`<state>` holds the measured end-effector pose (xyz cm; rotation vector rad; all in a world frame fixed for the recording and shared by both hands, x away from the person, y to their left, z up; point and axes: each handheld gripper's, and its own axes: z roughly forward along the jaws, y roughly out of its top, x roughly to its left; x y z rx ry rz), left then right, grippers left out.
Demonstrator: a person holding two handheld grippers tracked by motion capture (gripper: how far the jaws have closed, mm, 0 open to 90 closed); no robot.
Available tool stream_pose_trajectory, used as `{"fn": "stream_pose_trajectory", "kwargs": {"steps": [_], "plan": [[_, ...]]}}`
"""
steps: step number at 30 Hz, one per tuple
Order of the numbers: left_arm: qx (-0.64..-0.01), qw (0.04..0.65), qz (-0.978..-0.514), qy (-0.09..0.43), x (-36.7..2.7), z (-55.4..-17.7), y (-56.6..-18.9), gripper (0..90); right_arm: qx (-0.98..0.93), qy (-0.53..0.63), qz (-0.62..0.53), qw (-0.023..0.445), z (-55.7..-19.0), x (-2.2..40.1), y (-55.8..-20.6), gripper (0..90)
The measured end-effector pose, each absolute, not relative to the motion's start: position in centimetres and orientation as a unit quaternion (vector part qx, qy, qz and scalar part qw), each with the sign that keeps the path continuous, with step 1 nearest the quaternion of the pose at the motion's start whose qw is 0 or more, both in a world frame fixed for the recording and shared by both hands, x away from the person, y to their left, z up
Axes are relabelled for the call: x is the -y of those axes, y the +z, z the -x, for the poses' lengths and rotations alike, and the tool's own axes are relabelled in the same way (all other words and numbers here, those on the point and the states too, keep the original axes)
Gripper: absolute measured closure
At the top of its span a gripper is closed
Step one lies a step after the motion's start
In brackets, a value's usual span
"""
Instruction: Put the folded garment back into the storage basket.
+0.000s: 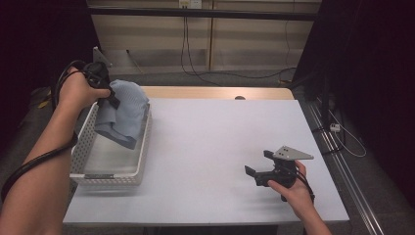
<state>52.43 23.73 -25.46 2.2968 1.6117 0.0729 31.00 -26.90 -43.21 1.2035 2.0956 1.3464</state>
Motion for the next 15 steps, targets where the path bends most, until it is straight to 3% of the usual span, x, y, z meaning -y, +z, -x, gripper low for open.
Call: {"fn": "stream_pose_trajectory", "kwargs": {"steps": [15], "plan": [[-0.554,0.185,-0.81,0.051,-22.8,-54.8,-23.6,74.4,-0.741,0.479,-0.433,0.185,-31.2,27.2,-43.3,3.8]]}}
